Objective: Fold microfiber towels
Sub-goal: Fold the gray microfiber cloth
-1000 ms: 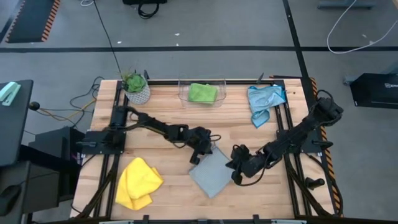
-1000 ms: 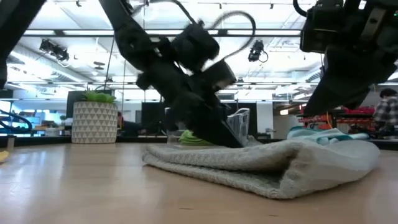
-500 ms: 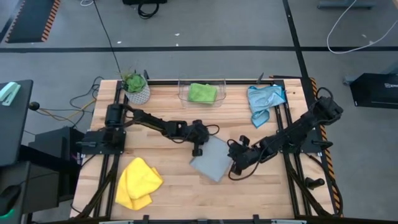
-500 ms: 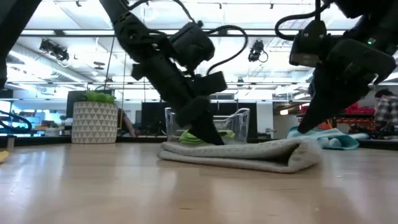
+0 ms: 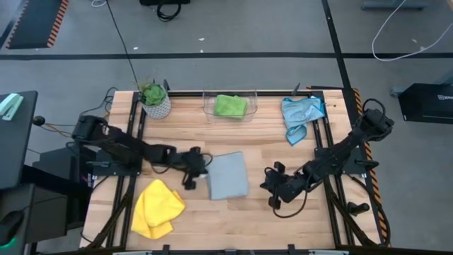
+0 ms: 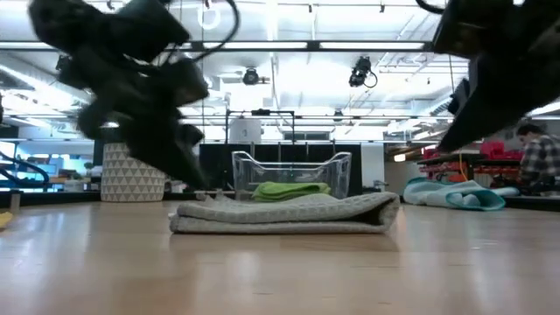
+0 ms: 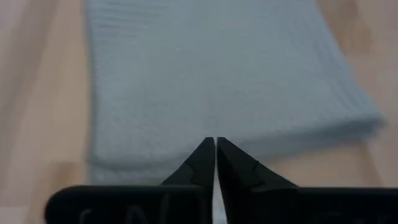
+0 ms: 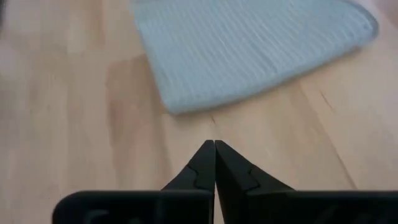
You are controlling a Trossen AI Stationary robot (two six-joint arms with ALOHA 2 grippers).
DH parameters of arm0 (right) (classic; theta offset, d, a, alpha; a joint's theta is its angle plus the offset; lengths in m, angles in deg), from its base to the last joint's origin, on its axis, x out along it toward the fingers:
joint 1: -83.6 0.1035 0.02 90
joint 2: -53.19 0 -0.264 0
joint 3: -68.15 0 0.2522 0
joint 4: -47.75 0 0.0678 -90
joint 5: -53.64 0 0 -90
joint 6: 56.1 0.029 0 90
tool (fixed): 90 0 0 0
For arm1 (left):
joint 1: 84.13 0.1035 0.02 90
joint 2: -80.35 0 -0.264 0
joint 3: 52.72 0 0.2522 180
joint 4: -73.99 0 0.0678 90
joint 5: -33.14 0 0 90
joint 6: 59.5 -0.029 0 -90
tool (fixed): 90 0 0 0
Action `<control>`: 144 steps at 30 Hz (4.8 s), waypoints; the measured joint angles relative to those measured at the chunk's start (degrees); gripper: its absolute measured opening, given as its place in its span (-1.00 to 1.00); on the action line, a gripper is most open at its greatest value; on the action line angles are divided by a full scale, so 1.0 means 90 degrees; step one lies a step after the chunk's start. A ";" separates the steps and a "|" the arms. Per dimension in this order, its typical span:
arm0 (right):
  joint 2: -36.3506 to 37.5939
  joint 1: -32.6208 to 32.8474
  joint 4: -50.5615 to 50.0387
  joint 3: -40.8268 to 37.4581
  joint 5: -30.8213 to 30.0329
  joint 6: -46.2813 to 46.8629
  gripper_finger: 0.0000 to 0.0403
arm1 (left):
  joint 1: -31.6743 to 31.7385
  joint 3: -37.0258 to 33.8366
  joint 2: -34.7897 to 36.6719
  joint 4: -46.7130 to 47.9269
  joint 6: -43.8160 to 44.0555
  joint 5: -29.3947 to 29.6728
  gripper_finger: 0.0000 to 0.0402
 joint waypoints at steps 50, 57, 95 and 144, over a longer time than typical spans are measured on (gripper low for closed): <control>-0.0496 0.0145 0.1332 0.0002 0.0205 -0.3240 0.28 | -0.1858 0.3584 -0.2240 0.1877 0.0701 0.1677 -0.94; -0.1388 0.0281 0.1337 0.0002 -0.0368 -0.4442 0.38 | -0.1919 0.3588 -0.2240 0.1839 0.1124 0.1670 -0.92; -0.0409 -0.0520 0.1757 0.0015 0.0267 -0.3407 -0.89 | -0.2951 0.3593 -0.1842 0.3279 0.5042 0.4690 -0.94; -0.1187 -0.3382 0.2512 0.0005 0.2002 -0.3632 -0.86 | -0.0101 0.0159 -0.0234 0.0589 0.3259 0.2727 -0.44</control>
